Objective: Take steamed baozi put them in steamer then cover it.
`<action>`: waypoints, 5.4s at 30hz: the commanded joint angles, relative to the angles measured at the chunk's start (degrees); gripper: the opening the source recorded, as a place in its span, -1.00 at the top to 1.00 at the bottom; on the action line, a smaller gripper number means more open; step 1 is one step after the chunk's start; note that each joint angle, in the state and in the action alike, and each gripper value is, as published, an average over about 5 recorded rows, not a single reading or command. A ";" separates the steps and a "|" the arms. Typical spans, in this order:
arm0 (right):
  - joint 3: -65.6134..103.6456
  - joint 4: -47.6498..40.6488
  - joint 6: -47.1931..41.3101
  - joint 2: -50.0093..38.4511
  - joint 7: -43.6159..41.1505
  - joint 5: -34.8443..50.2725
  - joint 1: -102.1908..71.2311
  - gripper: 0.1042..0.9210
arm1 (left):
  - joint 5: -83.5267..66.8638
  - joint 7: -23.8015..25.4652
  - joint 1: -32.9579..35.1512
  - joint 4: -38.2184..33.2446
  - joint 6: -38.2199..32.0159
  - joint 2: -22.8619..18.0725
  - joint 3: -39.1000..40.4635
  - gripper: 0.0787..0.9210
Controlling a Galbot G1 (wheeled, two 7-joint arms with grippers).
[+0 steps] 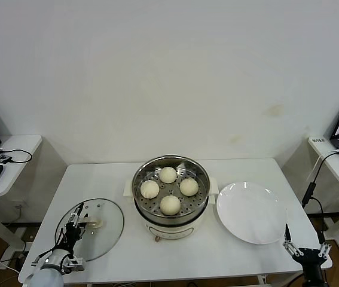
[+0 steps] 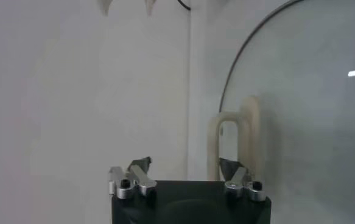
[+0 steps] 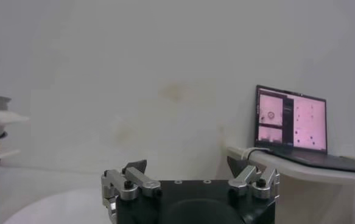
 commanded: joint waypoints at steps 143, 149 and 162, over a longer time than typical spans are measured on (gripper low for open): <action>-11.79 -2.71 2.74 6.42 5.07 -24.35 -3.62 -0.76 | 18.23 26.97 -23.28 -19.33 33.86 -17.55 34.72 0.62; -12.22 -2.58 2.72 6.41 5.10 -24.79 -3.86 -0.76 | 15.55 25.20 -18.90 -26.22 33.82 -15.32 33.13 0.21; -12.60 -2.10 2.55 6.39 5.11 -25.28 -4.51 -0.76 | -11.91 9.46 0.30 -42.60 24.23 -5.29 20.61 -0.66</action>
